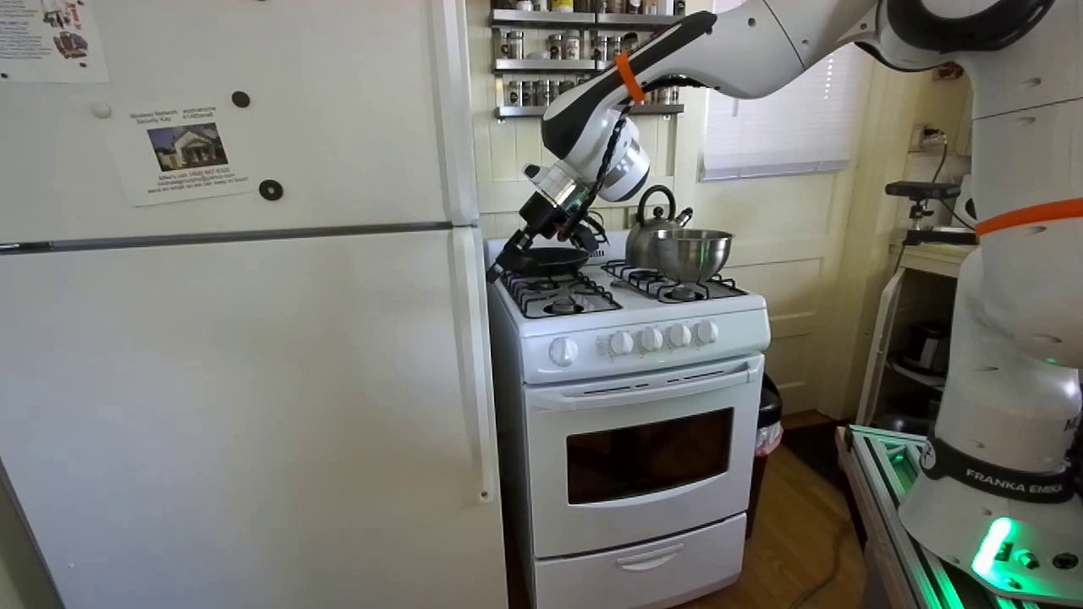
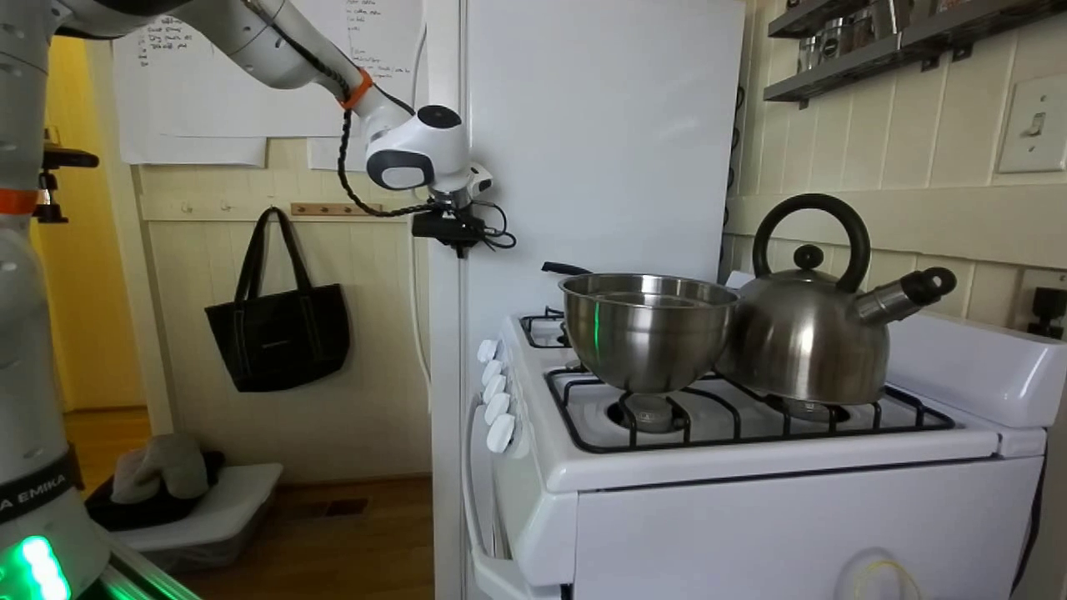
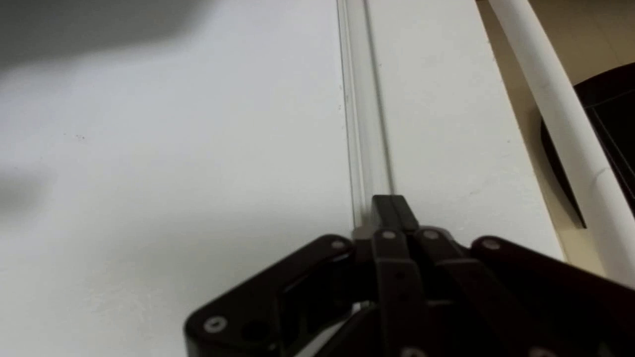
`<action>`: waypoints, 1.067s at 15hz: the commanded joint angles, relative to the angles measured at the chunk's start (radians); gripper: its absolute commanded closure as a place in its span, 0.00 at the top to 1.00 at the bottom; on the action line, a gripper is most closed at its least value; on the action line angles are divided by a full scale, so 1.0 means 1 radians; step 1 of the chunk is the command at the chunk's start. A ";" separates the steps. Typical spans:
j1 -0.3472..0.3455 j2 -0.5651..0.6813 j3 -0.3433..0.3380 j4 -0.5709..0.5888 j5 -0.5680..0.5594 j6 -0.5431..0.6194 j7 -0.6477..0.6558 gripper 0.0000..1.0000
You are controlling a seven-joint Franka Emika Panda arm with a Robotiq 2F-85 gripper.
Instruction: Open the bottom fridge door.
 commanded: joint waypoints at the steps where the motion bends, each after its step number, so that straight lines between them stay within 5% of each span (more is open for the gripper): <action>1: 0.004 0.024 0.020 0.015 0.049 0.036 -0.051 0.00; 11: 0.008 0.041 0.024 0.035 0.185 -0.176 -0.136 0.00; 16: 0.020 0.032 0.022 0.021 0.209 -0.188 -0.158 0.00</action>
